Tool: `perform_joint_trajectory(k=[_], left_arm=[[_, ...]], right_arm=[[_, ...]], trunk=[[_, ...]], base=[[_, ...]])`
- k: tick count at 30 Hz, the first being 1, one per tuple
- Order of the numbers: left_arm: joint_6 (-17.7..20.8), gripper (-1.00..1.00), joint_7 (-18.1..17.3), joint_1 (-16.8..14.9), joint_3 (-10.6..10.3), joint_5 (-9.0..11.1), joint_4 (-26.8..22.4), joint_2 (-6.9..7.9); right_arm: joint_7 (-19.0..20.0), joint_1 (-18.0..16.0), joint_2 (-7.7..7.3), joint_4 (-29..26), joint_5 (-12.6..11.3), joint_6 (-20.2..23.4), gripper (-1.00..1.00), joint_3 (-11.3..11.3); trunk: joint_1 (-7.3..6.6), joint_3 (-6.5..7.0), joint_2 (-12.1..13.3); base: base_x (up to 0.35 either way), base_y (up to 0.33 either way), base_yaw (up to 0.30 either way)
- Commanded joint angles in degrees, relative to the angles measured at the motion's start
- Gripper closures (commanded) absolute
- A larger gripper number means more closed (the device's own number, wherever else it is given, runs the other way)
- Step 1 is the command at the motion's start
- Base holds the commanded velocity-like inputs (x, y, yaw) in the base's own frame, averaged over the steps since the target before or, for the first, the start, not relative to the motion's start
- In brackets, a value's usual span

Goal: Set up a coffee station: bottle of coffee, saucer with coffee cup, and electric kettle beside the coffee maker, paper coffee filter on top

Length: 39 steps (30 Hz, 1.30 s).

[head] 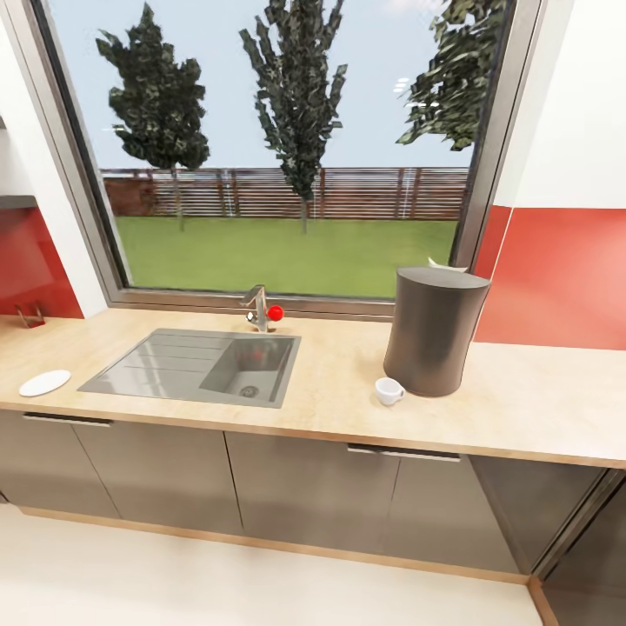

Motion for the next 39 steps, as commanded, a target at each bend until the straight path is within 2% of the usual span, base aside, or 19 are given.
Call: perform_joint_trajectory(k=[1, 7, 13, 34, 39], left_arm=[[-0.1, -1.00, 0.0, 0.0, 0.3, -0.2, -0.1, 0.00], [-0.1, -1.00, 0.0, 0.0, 0.3, -0.2, -0.2, -0.06], [0.0, -1.00, -0.1, 0.0, 0.2, -0.3, -0.1, 0.19], [-0.1, -1.00, -0.1, 0.0, 0.1, -0.3, -0.1, 0.13], [-0.1, -1.00, -0.1, 0.0, 0.1, -0.4, -0.1, 0.17]], right_arm=[[0.1, 0.0, 0.05, 0.0, -0.9, 0.1, -1.00, 0.5], [0.0, 0.0, -0.08, 0.0, -1.5, 0.0, -1.00, 0.4], [-0.1, 0.0, -0.39, 0.2, -1.2, 0.0, -1.00, 0.4], [-0.2, 0.2, -0.86, 0.3, -1.1, -0.2, -1.00, 0.4], [-0.2, 0.3, -1.71, 0.2, -1.5, -0.1, -1.00, 0.4]], trunk=[[0.03, -0.11, -0.1], [0.03, -0.11, -0.1], [0.03, -0.24, -0.1], [0.03, -0.86, -0.1], [0.03, -0.86, -0.1]], base=[[0.000, 0.000, 0.000], [0.000, 0.000, 0.000], [0.000, 0.000, 0.073], [0.000, 0.000, 0.253], [0.000, 0.000, 0.280]])
